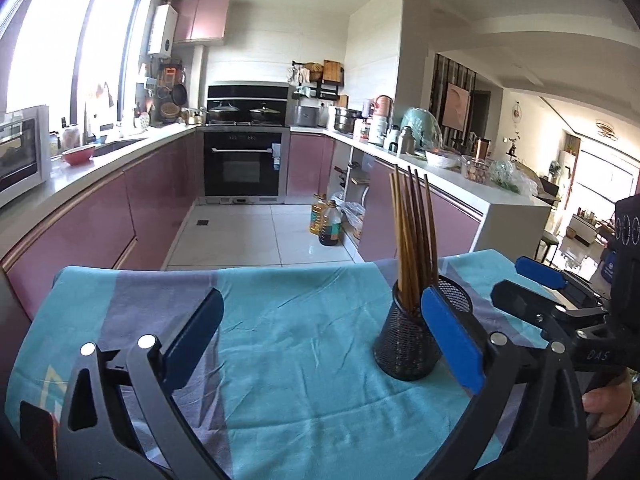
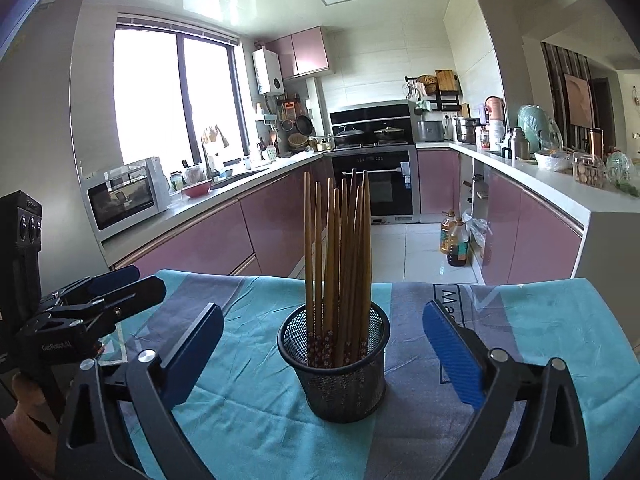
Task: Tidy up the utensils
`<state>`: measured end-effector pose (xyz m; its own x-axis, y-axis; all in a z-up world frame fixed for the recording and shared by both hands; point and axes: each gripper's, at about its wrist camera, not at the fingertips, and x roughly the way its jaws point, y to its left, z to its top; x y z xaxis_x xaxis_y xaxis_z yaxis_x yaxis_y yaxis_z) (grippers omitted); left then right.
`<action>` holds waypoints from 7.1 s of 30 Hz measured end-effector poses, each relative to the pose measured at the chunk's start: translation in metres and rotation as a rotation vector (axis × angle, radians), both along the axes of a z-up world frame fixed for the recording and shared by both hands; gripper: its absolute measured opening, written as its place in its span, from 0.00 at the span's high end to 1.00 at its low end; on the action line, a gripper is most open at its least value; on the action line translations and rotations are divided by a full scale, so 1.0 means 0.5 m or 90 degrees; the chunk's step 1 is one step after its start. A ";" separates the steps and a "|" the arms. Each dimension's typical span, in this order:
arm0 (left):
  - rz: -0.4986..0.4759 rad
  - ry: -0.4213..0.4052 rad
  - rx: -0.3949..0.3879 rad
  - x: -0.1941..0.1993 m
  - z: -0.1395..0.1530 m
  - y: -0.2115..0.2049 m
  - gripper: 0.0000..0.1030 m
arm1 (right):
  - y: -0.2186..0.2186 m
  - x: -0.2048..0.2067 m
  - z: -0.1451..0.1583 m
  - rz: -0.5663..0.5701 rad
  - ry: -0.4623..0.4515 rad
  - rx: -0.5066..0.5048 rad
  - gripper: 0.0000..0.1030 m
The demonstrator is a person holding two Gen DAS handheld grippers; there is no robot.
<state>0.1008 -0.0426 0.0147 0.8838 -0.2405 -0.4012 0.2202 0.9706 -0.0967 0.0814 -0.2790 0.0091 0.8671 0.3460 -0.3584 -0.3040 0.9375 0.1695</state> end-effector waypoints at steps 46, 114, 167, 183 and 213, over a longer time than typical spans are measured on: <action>0.122 -0.162 0.036 -0.215 0.019 0.057 0.05 | 0.072 -0.164 0.009 -0.072 -0.140 -0.037 0.06; 0.133 -0.139 0.035 -0.206 0.000 0.036 0.05 | 0.070 -0.158 0.009 -0.085 -0.134 -0.035 0.06; 0.135 -0.135 0.040 -0.204 -0.008 0.036 0.05 | 0.071 -0.153 0.002 -0.088 -0.129 -0.030 0.06; 0.135 -0.133 0.040 -0.203 -0.011 0.040 0.05 | 0.073 -0.151 -0.002 -0.089 -0.128 -0.028 0.06; 0.139 -0.029 0.076 -0.141 -0.054 0.053 0.05 | 0.020 -0.110 -0.044 -0.137 -0.050 -0.054 0.06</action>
